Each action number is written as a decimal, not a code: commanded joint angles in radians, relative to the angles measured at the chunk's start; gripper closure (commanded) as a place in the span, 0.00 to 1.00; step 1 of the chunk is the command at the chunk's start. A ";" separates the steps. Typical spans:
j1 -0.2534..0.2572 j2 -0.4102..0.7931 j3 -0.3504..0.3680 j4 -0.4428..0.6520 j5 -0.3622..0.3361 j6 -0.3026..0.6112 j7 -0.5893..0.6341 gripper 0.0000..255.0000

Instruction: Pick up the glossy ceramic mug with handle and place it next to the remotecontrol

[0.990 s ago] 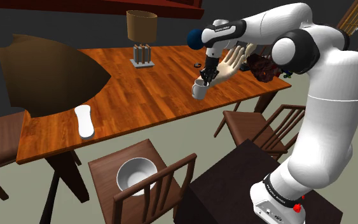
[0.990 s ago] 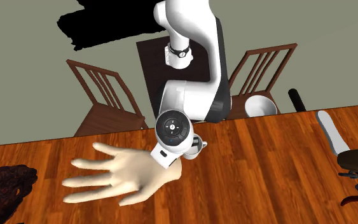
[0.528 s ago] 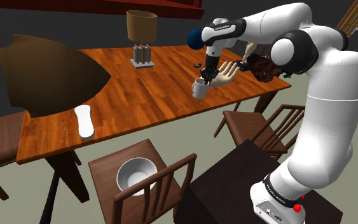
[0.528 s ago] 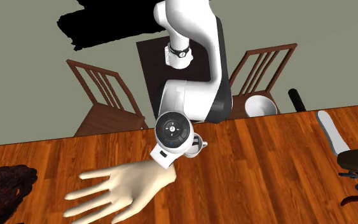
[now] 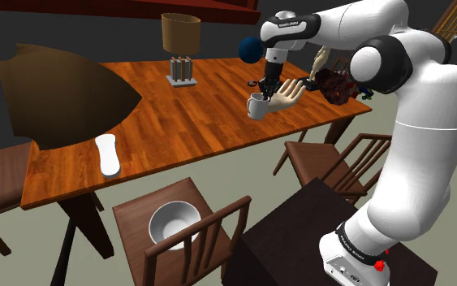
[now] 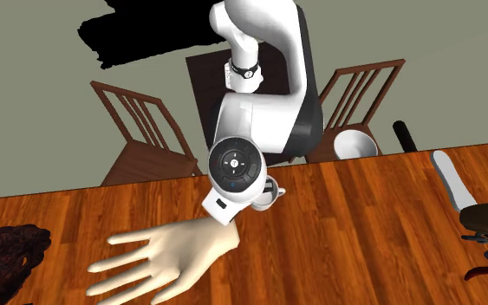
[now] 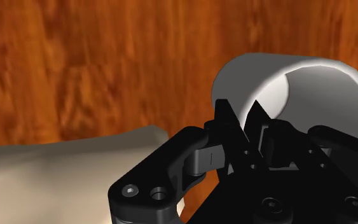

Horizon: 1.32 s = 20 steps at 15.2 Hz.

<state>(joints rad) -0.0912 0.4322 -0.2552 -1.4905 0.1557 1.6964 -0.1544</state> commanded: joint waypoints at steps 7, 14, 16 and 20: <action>-0.006 -0.009 -0.003 0.096 -0.004 -0.104 0.007 1.00; -0.013 -0.006 -0.004 0.195 -0.004 -0.200 0.013 1.00; -0.016 -0.002 -0.004 0.228 -0.003 -0.229 0.015 1.00; -0.003 -0.006 0.001 0.254 -0.002 -0.257 0.037 1.00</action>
<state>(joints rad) -0.1025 0.4330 -0.2565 -1.2271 0.1539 1.4364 -0.1262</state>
